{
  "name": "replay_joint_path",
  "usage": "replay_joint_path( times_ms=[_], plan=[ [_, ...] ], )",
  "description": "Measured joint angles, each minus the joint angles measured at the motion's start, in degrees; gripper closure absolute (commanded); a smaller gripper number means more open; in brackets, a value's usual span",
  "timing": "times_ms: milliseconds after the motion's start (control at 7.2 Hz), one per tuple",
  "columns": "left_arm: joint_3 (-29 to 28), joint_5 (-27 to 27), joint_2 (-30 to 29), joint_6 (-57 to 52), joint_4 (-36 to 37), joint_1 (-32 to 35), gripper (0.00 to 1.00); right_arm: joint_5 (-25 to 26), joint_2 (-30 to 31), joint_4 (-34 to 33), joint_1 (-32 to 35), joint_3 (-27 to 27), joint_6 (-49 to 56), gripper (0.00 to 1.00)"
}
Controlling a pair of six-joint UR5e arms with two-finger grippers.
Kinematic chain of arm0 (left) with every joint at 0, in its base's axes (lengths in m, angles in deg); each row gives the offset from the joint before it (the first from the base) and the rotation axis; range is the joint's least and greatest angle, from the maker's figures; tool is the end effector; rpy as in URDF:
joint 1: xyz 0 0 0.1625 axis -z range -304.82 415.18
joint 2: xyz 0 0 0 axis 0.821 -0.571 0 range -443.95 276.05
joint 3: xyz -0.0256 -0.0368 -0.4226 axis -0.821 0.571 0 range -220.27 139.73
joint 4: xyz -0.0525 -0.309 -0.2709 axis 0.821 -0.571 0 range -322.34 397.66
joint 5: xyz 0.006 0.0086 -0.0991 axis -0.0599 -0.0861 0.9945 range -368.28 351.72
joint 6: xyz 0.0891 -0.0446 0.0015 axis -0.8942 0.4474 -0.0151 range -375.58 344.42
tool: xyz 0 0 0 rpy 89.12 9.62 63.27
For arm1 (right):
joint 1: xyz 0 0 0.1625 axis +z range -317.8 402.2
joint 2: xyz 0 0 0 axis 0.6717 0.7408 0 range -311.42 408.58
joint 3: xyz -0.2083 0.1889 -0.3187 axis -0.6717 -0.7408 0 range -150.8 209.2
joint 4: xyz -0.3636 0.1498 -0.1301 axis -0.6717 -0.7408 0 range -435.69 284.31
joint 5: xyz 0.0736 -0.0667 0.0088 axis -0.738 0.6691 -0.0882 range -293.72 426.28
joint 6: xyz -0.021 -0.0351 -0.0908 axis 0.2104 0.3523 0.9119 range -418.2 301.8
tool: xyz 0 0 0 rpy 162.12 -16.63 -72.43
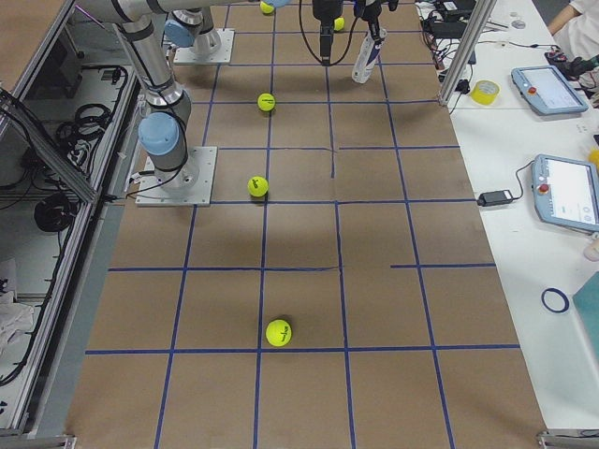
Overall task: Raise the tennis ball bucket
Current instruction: 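Lift and tilt the can upright with the left gripper, setting it down, then open the left gripper and raise it off the upright can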
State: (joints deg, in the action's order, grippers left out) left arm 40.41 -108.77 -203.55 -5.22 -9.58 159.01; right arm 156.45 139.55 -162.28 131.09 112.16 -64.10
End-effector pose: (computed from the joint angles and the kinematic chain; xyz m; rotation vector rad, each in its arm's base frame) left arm -0.2809 -0.6594 0.3437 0.0359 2.9802 -0.6364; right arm 0.1234 -0.4910 0.5509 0.1922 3.1328 -0.1263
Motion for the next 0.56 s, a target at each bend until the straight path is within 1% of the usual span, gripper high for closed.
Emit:
replay_joint_path(
  times_ms=[139, 417, 556],
  plan=[
    [0.2, 0.1, 0.1, 0.3, 0.2, 0.2, 0.0, 0.0, 0.0, 0.0, 0.0, 0.0, 0.0, 0.0],
    [0.4, 0.5, 0.5, 0.8, -1.2, 0.7, 0.0, 0.0, 0.0, 0.0, 0.0, 0.1, 0.0, 0.0],
    [-0.2, 0.6, 1.5, 0.8, -4.4, 0.8, 0.0, 0.0, 0.0, 0.0, 0.0, 0.1, 0.0, 0.0]
  ],
)
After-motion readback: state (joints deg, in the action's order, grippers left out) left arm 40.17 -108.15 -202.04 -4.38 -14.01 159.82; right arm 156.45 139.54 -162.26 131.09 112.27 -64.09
